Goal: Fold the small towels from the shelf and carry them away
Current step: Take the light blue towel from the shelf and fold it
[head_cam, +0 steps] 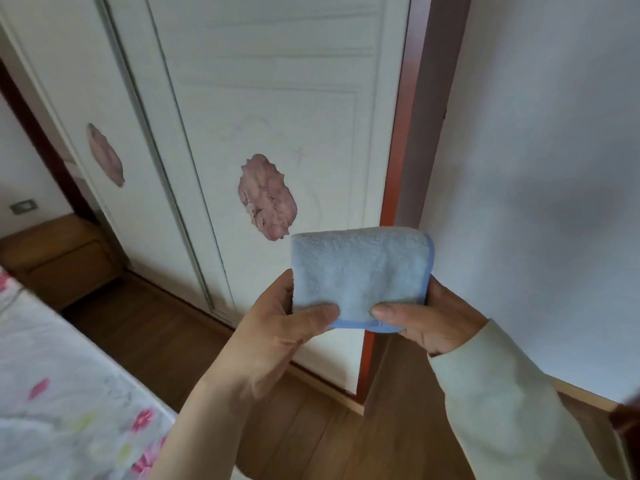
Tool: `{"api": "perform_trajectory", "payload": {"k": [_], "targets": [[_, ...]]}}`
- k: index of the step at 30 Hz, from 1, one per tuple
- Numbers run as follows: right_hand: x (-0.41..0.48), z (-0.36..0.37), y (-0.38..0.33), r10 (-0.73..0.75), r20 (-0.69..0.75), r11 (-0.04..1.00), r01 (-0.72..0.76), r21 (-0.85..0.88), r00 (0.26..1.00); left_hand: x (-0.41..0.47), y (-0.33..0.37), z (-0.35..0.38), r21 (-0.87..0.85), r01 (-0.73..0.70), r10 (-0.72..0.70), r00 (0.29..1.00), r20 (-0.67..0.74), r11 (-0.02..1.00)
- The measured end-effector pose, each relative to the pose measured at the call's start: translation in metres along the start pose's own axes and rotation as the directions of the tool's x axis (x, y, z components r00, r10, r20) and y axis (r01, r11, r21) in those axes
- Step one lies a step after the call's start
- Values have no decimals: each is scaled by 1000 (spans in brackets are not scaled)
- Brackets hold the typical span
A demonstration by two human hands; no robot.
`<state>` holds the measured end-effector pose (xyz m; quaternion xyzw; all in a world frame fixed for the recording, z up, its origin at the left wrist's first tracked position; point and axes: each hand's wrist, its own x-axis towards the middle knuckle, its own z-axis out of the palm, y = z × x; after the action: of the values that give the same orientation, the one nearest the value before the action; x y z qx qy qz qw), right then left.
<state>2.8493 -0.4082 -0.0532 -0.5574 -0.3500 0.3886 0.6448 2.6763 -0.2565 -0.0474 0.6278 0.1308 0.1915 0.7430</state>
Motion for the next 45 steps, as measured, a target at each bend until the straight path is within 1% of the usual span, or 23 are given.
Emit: {"api": "perform_trajectory", "payload": {"k": [3, 7, 8, 11, 15, 19, 21, 24, 27, 31, 35, 39, 45], "targets": [[53, 0, -2, 3, 50, 1000, -1, -30, 999, 31, 6, -26, 27, -11, 13, 996, -87, 1000], [125, 5, 3, 19, 133, 1000, -17, -11, 991, 70, 9, -64, 47, -14, 24, 977, -210, 999], [144, 7, 6, 25, 161, 1000, -24, -5, 987, 80, 10, -75, 55, -12, 24, 973, -230, 998], [202, 18, 10, 35, 168, 999, -41, 30, 985, 108, 11, -114, 75, -20, 39, 962, -269, 997], [285, 41, 15, 49, 209, 998, -54, 17, 977, 151, 19, -172, 74, -31, 55, 939, -339, 997], [361, 73, 11, 2, 285, 999, -13, 37, 958, 185, 33, -230, 80, -48, 76, 912, -403, 996], [394, 95, 5, -32, 354, 999, 22, 33, 935, 197, 41, -258, 93, -63, 99, 883, -459, 994], [444, 128, 4, -77, 373, 997, 65, 44, 925, 208, 53, -298, 118, -70, 123, 835, -536, 990], [500, 160, 14, -21, 416, 997, -10, 74, 909, 218, 60, -341, 149, -72, 148, 786, -600, 986], [574, 204, 26, 41, 496, 995, -80, 58, 867, 237, 71, -400, 180, -75, 180, 709, -682, 981], [642, 252, 37, 60, 587, 992, -115, 56, 808, 251, 79, -460, 190, -57, 183, 626, -758, 980], [707, 312, 45, 59, 685, 991, -125, 48, 727, 258, 86, -526, 203, -74, 212, 507, -836, 976], [788, 400, 63, 97, 744, 988, -157, 11, 662, 265, 97, -623, 134, -137, 181, 436, -881, 982]]}}
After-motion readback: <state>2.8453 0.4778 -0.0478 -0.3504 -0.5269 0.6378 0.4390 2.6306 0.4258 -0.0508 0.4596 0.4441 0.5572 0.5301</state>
